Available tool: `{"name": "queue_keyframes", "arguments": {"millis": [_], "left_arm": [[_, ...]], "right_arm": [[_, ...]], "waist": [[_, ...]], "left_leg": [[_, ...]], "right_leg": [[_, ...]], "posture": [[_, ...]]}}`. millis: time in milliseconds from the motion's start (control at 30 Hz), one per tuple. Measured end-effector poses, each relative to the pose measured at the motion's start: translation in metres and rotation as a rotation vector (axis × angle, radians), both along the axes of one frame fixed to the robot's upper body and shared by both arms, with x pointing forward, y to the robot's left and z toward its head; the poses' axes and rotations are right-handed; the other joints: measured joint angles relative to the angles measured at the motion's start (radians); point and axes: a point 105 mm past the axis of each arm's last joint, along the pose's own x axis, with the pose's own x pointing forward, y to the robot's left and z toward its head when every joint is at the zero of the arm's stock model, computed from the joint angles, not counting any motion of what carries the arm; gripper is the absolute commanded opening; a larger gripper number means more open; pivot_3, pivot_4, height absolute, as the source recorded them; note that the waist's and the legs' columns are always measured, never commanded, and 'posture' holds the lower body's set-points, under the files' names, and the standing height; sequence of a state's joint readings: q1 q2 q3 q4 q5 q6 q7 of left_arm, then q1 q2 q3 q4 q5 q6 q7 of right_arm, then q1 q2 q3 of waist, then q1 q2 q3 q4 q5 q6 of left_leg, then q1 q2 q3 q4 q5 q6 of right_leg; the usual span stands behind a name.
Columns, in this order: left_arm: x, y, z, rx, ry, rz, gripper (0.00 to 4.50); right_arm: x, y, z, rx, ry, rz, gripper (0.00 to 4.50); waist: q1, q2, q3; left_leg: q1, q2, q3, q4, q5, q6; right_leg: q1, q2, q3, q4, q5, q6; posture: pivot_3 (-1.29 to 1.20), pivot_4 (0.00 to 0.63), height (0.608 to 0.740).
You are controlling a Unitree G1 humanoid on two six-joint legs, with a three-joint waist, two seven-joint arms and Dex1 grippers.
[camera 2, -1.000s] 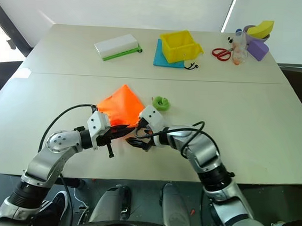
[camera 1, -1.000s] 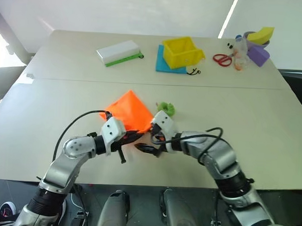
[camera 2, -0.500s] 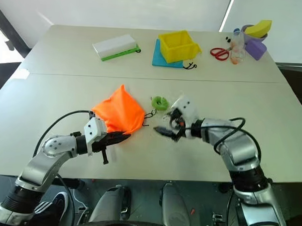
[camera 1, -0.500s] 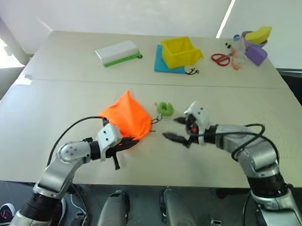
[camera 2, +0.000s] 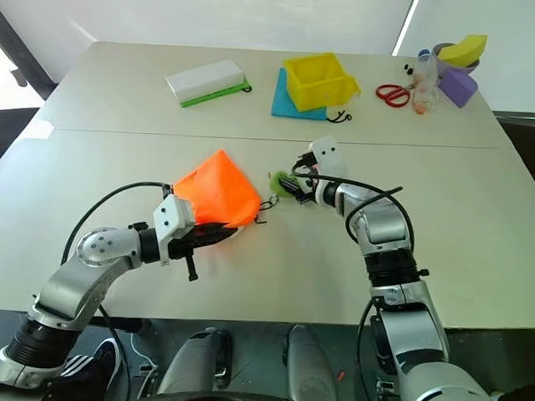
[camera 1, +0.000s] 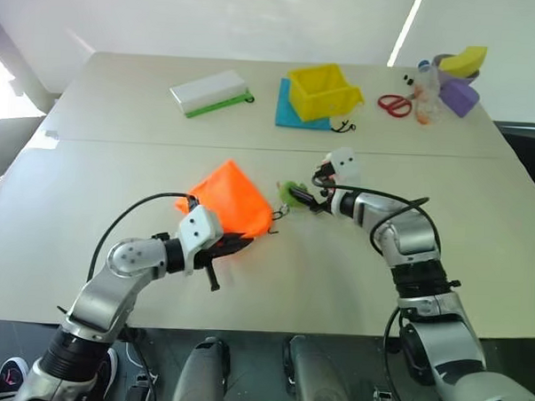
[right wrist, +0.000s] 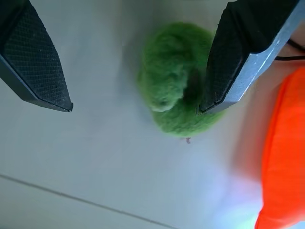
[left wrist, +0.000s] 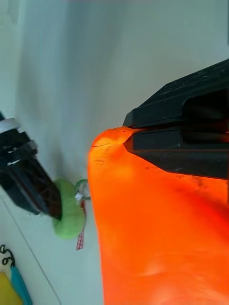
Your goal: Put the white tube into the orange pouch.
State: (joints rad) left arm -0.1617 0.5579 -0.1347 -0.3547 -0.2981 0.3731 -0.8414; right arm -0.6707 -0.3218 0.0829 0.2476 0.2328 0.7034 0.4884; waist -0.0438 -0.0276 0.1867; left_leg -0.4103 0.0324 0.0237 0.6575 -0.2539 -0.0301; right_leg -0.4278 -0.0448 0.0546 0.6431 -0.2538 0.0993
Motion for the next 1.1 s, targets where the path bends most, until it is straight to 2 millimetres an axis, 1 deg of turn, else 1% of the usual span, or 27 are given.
{"name": "queue_keyframes", "arguments": {"millis": [100,300,333,433,633,733,867,1000,1100], "left_arm": [[0.0,0.0,0.0,-0.005,0.013,0.007,0.0],[0.0,0.0,0.0,-0.007,0.017,0.012,0.0],[0.0,0.0,0.0,-0.007,0.017,0.012,0.0],[-0.001,0.0,-0.001,-0.008,0.021,0.012,0.0],[-0.002,0.002,-0.004,-0.006,0.036,0.012,0.0],[-0.002,0.003,-0.006,-0.003,0.049,0.006,0.0],[-0.002,0.006,-0.008,0.007,0.066,-0.013,0.0],[-0.001,0.007,-0.006,0.013,0.068,-0.027,0.0],[0.001,0.005,-0.004,0.01,0.074,-0.037,0.0]], "right_arm": [[-0.001,-0.001,-0.005,-0.005,0.029,0.004,3.66],[-0.004,0.004,-0.006,-0.016,0.046,0.032,0.48],[-0.006,0.004,-0.005,-0.014,0.045,0.038,0.04],[-0.015,0.0,-0.005,-0.004,0.044,0.065,0.04],[-0.043,-0.03,-0.011,-0.016,0.058,0.035,0.04],[-0.052,-0.038,-0.013,-0.012,0.064,0.005,0.04],[-0.057,-0.051,-0.016,-0.012,0.053,-0.059,0.04],[-0.058,-0.067,-0.016,0.004,0.049,-0.141,0.04],[-0.059,-0.068,-0.017,0.006,0.043,-0.156,0.04]], "waist": [[0.0,0.0,0.0],[0.001,0.0,0.0],[0.003,0.0,0.0],[0.006,0.0,0.0],[0.009,0.0,0.0],[0.008,0.0,0.0],[0.01,0.0,0.0],[0.014,0.0,0.0],[0.017,0.0,0.0]], "left_leg": [[0.0,0.0,0.0,0.0,0.0,0.0],[0.001,0.0,0.0,0.0,0.0,0.0],[0.001,0.0,0.0,0.0,0.0,0.0],[0.0,0.0,0.0,0.0,0.0,0.0],[0.0,0.0,-0.001,0.0,0.0,0.0],[0.0,0.0,-0.001,0.0,0.0,0.0],[0.001,0.0,-0.001,0.002,0.0,0.0],[0.0,0.0,0.0,0.003,0.0,0.0],[0.0,0.0,0.0,0.003,0.0,0.0]], "right_leg": [[0.0,0.0,0.0,0.0,0.0,0.0],[0.0,0.0,0.0,0.001,0.0,0.0],[0.0,0.0,0.0,0.001,0.0,0.0],[0.001,0.0,0.0,0.0,0.0,-0.001],[0.001,0.0,0.0,0.0,-0.001,-0.001],[0.001,0.0,0.0,0.0,-0.002,-0.002],[0.002,0.0,0.0,0.0,-0.002,-0.003],[0.003,-0.001,0.0,-0.002,-0.002,-0.003],[0.003,-0.001,0.0,-0.002,-0.002,-0.003]], "posture": [[0.0,0.15,0.74],[0.0,0.15,0.74],[0.0,0.15,0.74],[0.0,0.15,0.74],[0.0,0.15,0.74],[0.0,0.15,0.74],[0.0,0.15,0.74],[0.0,0.15,0.74],[0.0,0.15,0.74]]}}
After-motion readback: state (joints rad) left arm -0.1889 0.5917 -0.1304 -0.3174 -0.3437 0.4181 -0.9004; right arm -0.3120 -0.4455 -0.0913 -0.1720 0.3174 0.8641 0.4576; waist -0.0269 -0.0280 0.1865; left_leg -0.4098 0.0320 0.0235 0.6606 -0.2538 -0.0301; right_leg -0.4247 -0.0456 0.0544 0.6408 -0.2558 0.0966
